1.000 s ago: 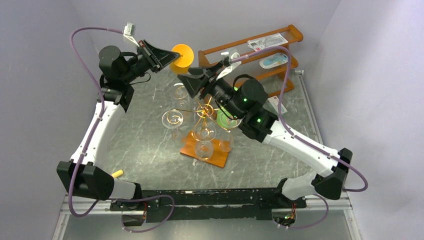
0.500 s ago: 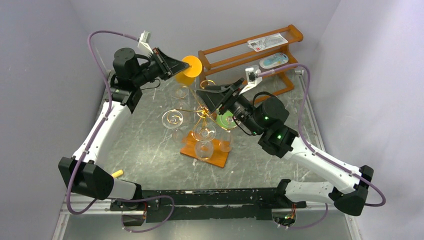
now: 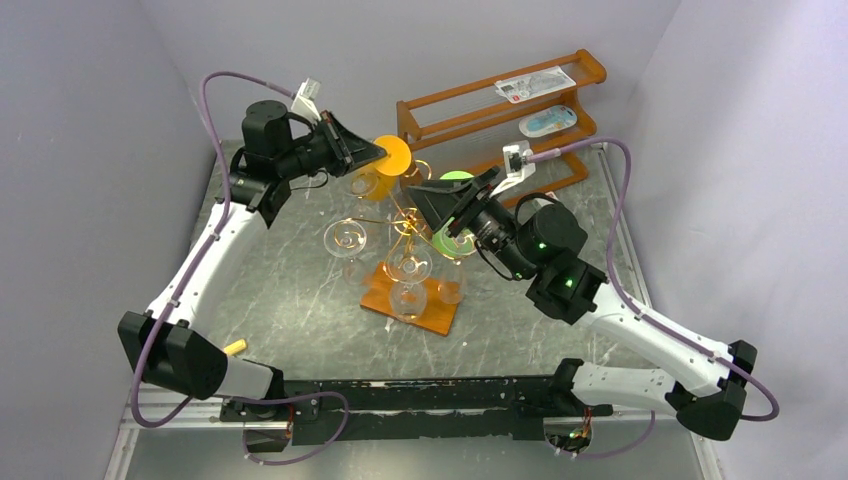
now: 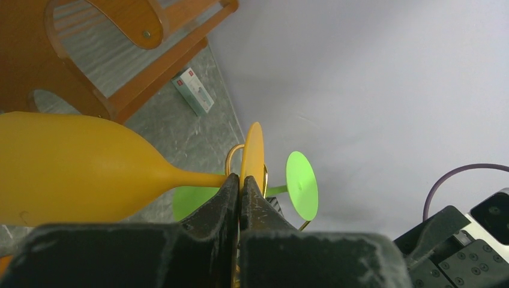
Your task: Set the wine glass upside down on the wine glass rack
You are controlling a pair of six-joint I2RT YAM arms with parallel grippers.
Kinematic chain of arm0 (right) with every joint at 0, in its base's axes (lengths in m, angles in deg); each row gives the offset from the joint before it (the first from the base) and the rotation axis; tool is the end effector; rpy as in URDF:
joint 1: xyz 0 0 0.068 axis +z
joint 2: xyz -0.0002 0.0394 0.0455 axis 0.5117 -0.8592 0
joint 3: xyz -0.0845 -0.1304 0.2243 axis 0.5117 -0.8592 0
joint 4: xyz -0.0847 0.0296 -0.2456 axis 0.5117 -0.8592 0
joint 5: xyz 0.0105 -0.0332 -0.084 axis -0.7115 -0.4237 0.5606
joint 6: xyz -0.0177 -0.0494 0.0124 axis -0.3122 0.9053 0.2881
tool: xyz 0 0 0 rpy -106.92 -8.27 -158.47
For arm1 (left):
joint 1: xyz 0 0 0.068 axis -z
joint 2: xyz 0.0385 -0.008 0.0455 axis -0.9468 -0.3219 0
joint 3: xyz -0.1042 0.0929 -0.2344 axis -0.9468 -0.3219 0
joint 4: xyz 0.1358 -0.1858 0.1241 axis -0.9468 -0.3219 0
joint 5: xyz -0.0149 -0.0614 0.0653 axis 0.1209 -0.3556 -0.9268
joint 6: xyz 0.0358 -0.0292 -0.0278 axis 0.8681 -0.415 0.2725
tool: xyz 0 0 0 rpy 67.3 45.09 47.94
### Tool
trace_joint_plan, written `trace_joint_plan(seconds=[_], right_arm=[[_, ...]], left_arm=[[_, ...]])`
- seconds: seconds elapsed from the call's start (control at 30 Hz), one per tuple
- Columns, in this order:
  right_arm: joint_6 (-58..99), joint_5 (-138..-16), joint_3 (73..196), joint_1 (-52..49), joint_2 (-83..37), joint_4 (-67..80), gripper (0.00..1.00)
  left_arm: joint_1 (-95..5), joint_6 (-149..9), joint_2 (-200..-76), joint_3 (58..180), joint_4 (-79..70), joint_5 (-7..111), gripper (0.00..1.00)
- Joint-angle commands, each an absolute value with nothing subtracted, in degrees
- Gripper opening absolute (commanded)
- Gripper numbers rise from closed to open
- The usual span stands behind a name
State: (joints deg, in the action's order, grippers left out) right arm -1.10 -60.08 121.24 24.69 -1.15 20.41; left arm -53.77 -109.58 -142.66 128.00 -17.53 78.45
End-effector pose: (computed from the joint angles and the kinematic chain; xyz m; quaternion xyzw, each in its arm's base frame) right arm 0.1359 0.1872 0.4447 -0.0753 0.5959 0.4955 0.6274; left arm 0.2990 -0.1154 0.4199 -0.0291 0.7557 -0.5361 0.3749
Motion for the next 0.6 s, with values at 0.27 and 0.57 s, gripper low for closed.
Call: trace_joint_plan(seconds=[0.27,0.57], right_arm=[[-2.5,-58.8,119.6,24.5,0.4,17.8,0.53],[-3.3,-57.3,118.4,24.5,2.8,17.7,0.53]], left_arm=[[-49.0,-112.5,-138.3,127.9,-17.8,77.8,0.05],[-46.2,-114.4,-137.1,126.4,-17.2,77.1,0.05]])
